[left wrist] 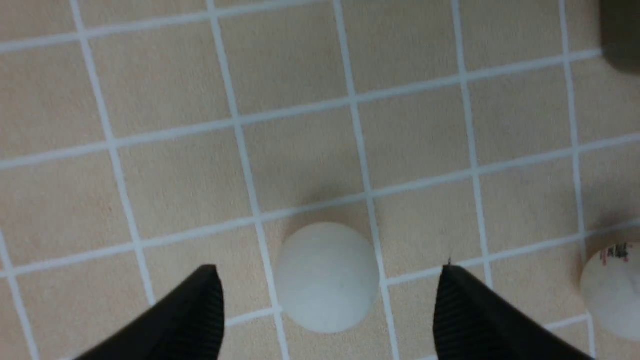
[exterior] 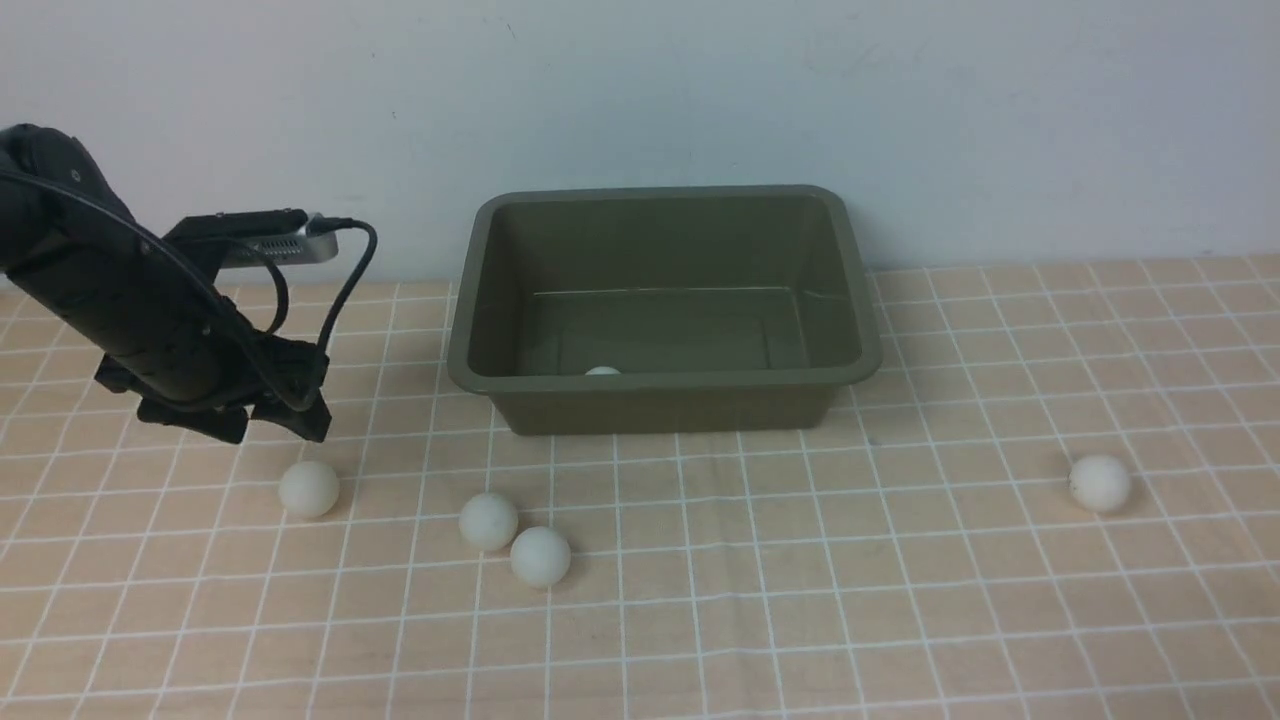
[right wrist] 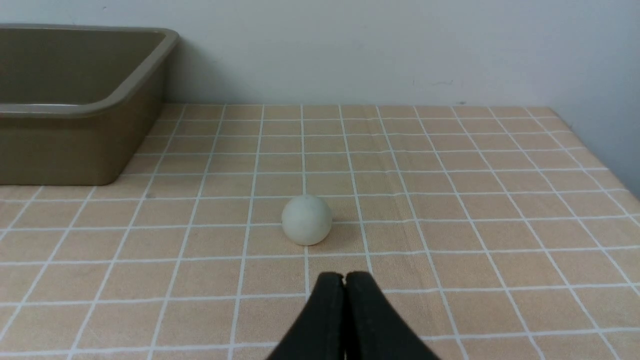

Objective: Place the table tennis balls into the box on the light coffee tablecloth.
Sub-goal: 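Reach for and grasp a ping pong ball on the table beside the basket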

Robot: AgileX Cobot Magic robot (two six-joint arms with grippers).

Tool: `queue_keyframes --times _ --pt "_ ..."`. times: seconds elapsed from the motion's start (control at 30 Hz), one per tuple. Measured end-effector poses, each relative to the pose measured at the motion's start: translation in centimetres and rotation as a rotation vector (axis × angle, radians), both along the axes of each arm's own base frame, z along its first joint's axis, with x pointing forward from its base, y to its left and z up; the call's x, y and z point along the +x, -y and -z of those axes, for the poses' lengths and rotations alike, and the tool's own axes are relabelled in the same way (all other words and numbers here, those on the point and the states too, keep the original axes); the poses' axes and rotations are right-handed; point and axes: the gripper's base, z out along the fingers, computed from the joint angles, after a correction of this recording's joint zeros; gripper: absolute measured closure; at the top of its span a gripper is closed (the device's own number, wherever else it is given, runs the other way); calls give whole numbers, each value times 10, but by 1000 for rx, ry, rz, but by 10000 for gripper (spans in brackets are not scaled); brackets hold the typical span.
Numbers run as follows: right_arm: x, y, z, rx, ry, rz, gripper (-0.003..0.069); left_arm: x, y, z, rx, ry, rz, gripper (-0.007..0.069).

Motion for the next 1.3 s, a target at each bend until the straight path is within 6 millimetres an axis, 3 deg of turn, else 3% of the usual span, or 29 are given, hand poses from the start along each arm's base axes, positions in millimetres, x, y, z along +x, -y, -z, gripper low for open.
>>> queue_keyframes --times 0.33,0.67,0.77,0.83,0.9,0.97,1.13,1.23,1.3 --pt "0 0 0 0 0 0 678 7 0 40 -13 -96 -5 155" --pt "0 0 0 0 -1 0 678 9 0 58 -18 -130 9 158" --pt "0 0 0 0 -1 0 678 9 1 59 -20 -131 11 193" --pt "0 0 0 0 -1 0 678 9 2 59 -25 -135 13 258" --pt "0 0 0 0 -1 0 678 11 3 54 -43 -145 20 307" --pt "0 0 0 0 -1 0 678 13 5 48 -65 -159 26 306" --pt "0 0 0 0 -1 0 678 31 18 6 -200 -133 53 306" --pt "0 0 0 0 -1 0 678 47 32 -34 -288 -34 92 306" --pt "0 0 0 0 -1 0 678 50 37 -44 -304 -3 106 306"
